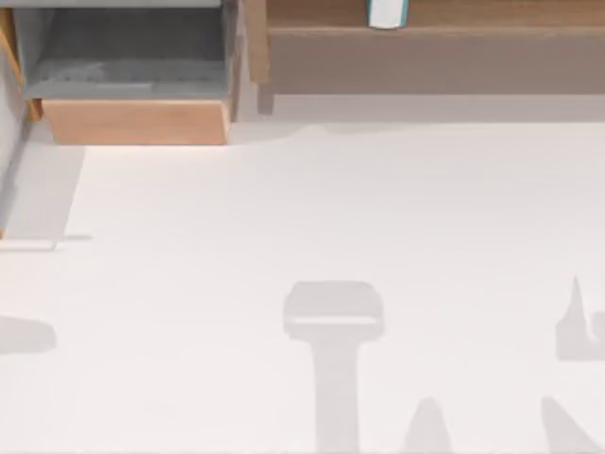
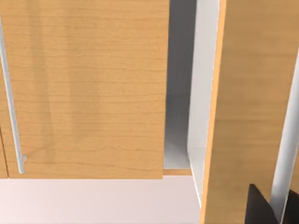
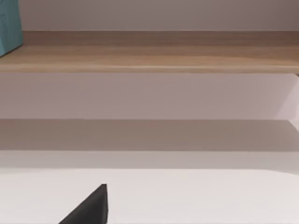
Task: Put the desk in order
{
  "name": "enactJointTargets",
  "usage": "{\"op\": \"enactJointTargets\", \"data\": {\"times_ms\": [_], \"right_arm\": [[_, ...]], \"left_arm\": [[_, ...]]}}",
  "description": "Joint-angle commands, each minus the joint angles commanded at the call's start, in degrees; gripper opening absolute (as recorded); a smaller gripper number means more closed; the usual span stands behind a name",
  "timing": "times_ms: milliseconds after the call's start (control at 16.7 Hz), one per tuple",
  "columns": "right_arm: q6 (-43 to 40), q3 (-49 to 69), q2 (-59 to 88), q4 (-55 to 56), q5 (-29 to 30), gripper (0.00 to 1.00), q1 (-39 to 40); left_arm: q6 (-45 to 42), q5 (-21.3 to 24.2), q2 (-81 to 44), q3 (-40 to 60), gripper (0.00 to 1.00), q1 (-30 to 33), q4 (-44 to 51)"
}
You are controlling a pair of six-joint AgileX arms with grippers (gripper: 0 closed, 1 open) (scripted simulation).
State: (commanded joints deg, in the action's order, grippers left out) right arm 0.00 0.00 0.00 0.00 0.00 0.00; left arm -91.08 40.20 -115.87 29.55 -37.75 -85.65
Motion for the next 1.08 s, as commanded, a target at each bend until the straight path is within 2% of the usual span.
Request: {"op": "enactJointTargets", "data": {"times_ms": [240,660,1080], "right_arm": [[0.0,0.0,0.0,0.0,0.0,1.00,0.0],[0.0,0.0,0.0,0.0,0.0,1.00,0.0],[0.0,0.0,0.0,0.0,0.0,1.00,0.0]], "left_arm": [[0.3,-0.7,-1.0,0.9,0.00,0.4,1.1],[0.5,-6.7,-5.7,12.2,0.00,6.6,7.4],[0.7,-7.8,-7.1,14.5,0.00,7.3,9.1]]}}
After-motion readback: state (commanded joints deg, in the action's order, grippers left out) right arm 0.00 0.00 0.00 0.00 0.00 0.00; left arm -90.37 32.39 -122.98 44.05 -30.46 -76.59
